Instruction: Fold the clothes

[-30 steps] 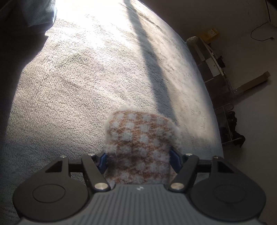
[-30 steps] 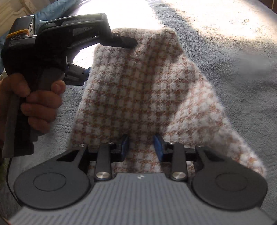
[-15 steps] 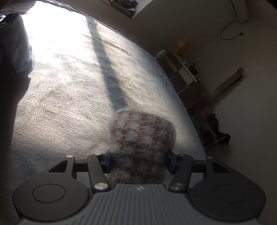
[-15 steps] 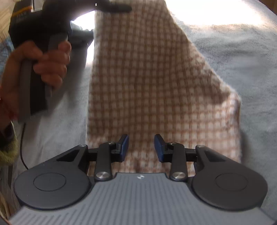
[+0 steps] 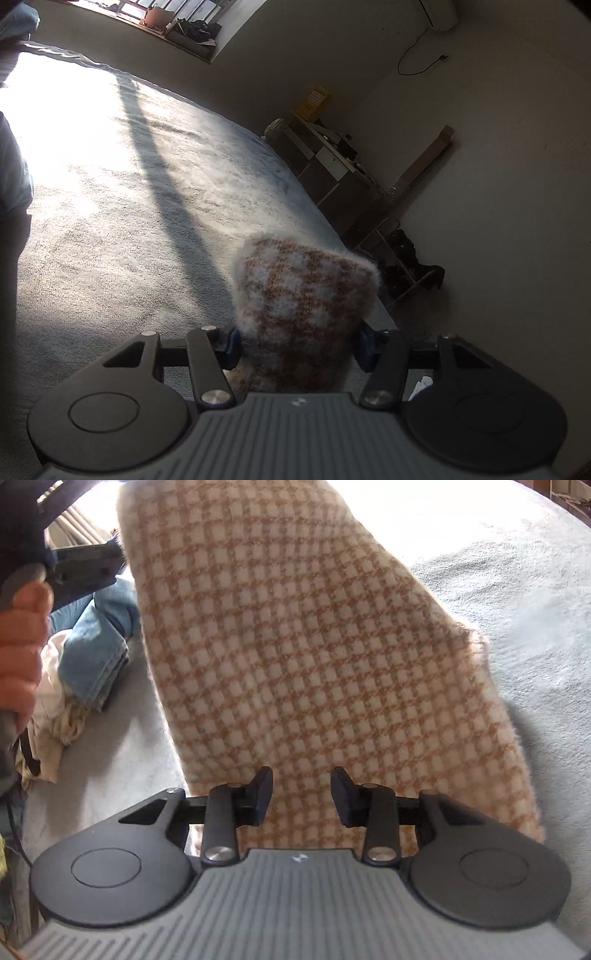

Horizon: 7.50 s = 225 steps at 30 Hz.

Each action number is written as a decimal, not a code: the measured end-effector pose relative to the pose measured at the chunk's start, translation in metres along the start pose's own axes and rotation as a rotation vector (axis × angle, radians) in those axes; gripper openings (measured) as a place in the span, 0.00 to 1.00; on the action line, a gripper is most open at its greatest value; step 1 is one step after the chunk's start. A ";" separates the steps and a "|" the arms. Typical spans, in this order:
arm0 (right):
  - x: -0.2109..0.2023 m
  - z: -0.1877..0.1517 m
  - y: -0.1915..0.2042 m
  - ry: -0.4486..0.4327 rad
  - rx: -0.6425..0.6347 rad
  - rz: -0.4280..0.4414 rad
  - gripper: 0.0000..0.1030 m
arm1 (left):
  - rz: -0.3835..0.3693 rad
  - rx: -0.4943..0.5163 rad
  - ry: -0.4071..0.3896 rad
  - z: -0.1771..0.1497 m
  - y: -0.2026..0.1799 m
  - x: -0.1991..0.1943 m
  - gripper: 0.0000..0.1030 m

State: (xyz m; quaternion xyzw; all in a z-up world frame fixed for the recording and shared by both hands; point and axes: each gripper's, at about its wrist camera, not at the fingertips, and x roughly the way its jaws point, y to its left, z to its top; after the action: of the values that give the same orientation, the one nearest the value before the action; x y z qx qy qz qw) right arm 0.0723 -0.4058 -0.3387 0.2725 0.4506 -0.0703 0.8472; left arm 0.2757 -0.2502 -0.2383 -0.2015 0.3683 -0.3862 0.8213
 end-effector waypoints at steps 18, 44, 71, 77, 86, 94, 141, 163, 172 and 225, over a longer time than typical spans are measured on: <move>0.021 -0.051 0.036 -0.034 -0.077 0.003 0.33 | 0.024 0.071 0.012 -0.015 -0.009 -0.012 0.55; -0.104 -0.078 -0.141 -0.094 0.618 0.249 0.28 | -0.215 0.904 0.175 -0.188 -0.118 -0.122 0.55; -0.177 -0.111 -0.115 -0.202 0.562 0.230 0.58 | -0.121 1.266 0.435 -0.271 -0.113 -0.153 0.62; -0.166 -0.096 -0.102 -0.125 0.542 0.241 0.59 | 0.035 0.614 0.605 -0.216 -0.064 -0.145 0.62; -0.142 -0.095 -0.093 0.050 0.492 0.202 0.19 | -0.050 -0.646 0.600 -0.222 0.053 -0.100 0.61; -0.174 -0.122 -0.074 0.078 0.594 0.289 0.14 | -0.076 -0.685 0.625 -0.240 0.053 -0.097 0.62; -0.152 -0.112 -0.051 0.254 0.304 0.165 0.45 | -0.015 -0.315 0.595 -0.278 -0.022 -0.100 0.48; -0.138 -0.111 0.052 0.260 -0.433 -0.075 0.34 | 0.120 -0.044 0.563 -0.299 -0.034 -0.108 0.57; -0.106 -0.130 -0.005 0.330 -0.143 0.003 0.27 | 0.139 -0.003 0.440 -0.258 -0.029 -0.121 0.52; -0.196 -0.053 -0.062 -0.162 0.019 -0.015 0.30 | 0.213 0.383 0.368 -0.245 -0.106 -0.057 0.53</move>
State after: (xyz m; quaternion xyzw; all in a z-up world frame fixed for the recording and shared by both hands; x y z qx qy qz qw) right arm -0.1034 -0.4551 -0.2296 0.2705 0.3818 -0.1027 0.8778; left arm 0.0134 -0.2821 -0.3061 0.0706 0.4506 -0.3902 0.7998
